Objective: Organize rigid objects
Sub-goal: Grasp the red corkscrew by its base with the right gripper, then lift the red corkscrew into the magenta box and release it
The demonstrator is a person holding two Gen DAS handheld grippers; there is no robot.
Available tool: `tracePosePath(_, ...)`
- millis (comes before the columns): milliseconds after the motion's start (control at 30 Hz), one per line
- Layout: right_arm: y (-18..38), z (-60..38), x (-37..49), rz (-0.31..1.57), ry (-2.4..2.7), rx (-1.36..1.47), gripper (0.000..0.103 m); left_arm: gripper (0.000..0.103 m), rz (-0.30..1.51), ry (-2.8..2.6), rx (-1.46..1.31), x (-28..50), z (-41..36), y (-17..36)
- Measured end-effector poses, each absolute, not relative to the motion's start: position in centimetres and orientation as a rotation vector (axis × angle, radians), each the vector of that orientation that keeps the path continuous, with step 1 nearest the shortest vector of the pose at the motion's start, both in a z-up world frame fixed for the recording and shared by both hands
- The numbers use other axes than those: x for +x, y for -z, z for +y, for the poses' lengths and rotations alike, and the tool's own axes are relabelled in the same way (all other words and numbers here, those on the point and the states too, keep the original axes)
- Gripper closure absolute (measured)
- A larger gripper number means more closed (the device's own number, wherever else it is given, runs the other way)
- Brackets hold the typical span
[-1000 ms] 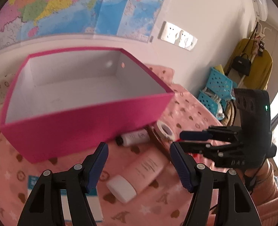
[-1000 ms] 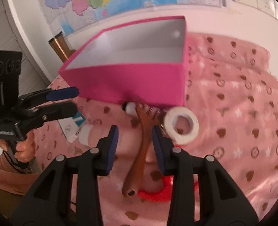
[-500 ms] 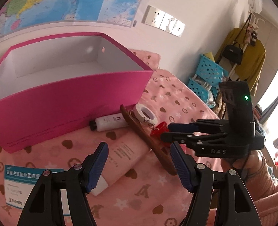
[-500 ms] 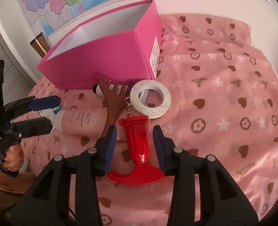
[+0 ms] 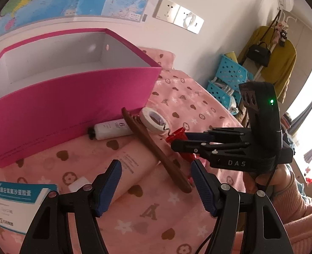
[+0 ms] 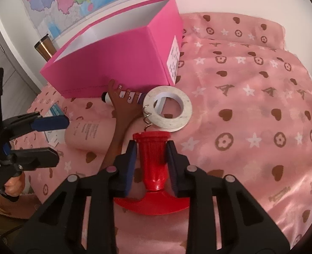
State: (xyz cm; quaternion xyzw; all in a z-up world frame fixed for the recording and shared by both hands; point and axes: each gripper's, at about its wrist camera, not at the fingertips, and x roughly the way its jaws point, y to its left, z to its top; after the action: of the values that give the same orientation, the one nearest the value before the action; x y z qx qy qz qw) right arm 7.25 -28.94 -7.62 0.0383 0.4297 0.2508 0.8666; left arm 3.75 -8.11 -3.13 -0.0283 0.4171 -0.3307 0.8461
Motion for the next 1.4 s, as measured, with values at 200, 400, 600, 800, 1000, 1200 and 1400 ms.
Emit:
tracePosePath(200, 6.1, -30.0, 6.0, 0.848, -0.518, 0.086, 0.073, 0.034, 0.88, 0.749, -0.048, 3.5, -9.4, 3.1)
tracePosePath(400, 3.5, -30.5, 4.8, 0.777, -0.508, 0.079, 0.073, 0.034, 0.868, 0.782, -0.032, 3.3, -10.6, 2.6)
tracePosePath(600, 0.2, -30.0, 4.3, 0.694, -0.541, 0.066, 0.073, 0.034, 0.832, 0.809, -0.025, 3.3, -11.3, 1.3)
tracePosePath(800, -2.9, -28.3, 5.4, 0.618, -0.598, 0.052, 0.073, 0.035, 0.773, 0.796, -0.027, 4.4, -10.7, -0.8)
tracePosePath(1000, -5.4, -26.3, 7.9, 0.559, -0.648, 0.034, 0.073, 0.038, 0.724, 0.759, -0.011, 6.2, -10.6, -2.9)
tracePosePath(1200, -6.7, -24.8, 11.1, 0.55, -0.668, 0.04, 0.073, 0.044, 0.695, 0.721, -0.007, 9.1, -10.1, -4.7)
tracePosePath(1400, -6.5, -23.2, 14.7, 0.586, -0.652, 0.04, 0.073, 0.045, 0.714, 0.681, -0.027, 12.6, -9.3, -4.7)
